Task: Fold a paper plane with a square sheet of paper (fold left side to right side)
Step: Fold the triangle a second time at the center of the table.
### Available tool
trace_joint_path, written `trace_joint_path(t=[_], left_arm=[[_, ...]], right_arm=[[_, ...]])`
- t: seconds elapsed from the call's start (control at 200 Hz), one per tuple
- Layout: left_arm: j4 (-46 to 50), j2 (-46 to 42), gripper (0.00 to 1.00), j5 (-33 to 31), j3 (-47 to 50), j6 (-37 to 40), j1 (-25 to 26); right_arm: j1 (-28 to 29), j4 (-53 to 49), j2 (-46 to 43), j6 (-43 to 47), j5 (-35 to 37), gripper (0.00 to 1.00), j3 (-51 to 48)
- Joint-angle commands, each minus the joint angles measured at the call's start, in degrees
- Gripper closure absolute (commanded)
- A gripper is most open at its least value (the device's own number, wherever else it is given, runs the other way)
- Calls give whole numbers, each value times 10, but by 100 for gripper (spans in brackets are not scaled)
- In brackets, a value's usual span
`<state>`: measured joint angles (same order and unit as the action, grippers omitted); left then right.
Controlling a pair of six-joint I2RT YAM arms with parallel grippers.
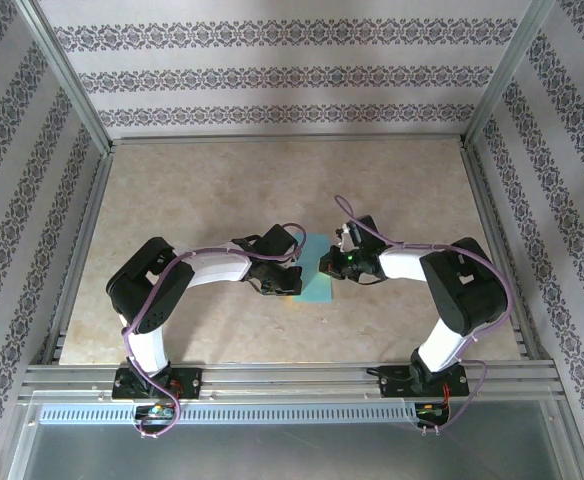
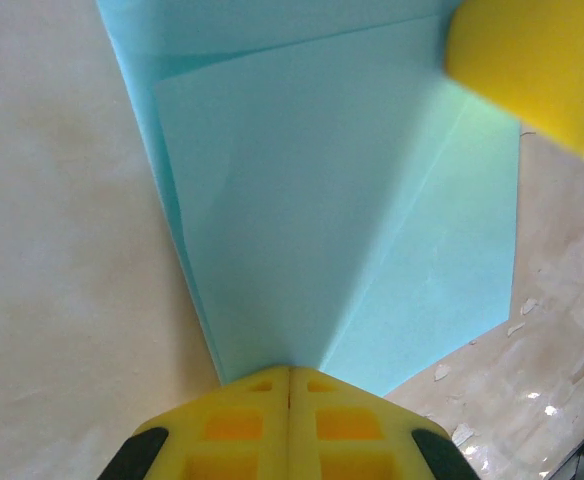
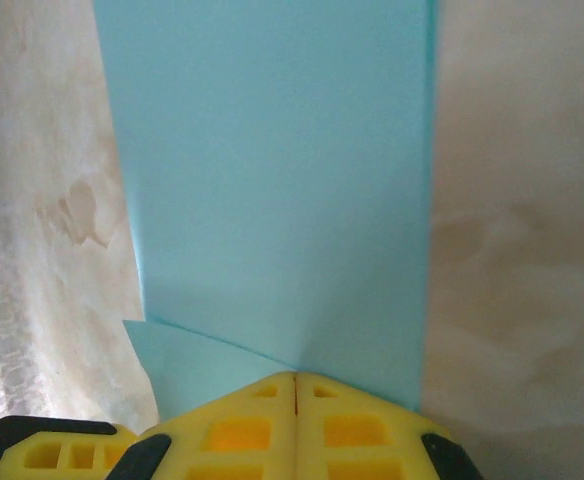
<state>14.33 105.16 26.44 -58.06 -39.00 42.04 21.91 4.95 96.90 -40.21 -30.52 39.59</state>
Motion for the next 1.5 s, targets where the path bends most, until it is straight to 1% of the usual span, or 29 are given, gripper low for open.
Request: trace_joint_path(t=[0.0,0.145,0.265,0.425,0.525,0.665,0.81,0.964,1.194,1.494], left_arm=[[75,31,100,-41,22,12,4],[66,29,100,-33,23,13,4],[52,23,100,-25,25,11,4],[41,19,100,-19,20,6,7],[38,19,100,-19,17,5,8],[34,19,100,-17,17,2,8],[36,20,100,-18,14,4,8],[41,17,100,-15,7,2,8],[55,2,100,-5,-30,6,9],[54,45,100,13,-93,20,8]], right_arm=[[-36,-17,14,29,41,100,4],[-68,-16,13,38,30,100,0],[-80,-30,-20,42,24,100,4],[-75,-42,-77,26,11,100,4],[-50,-28,-89,2,-6,100,-3],[-5,0,-62,-31,-30,100,3],[21,11,-28,-37,-21,100,11],[21,8,6,-24,-16,100,13],[10,-12,12,-8,-2,100,-10],[9,-10,18,-6,0,100,-22]])
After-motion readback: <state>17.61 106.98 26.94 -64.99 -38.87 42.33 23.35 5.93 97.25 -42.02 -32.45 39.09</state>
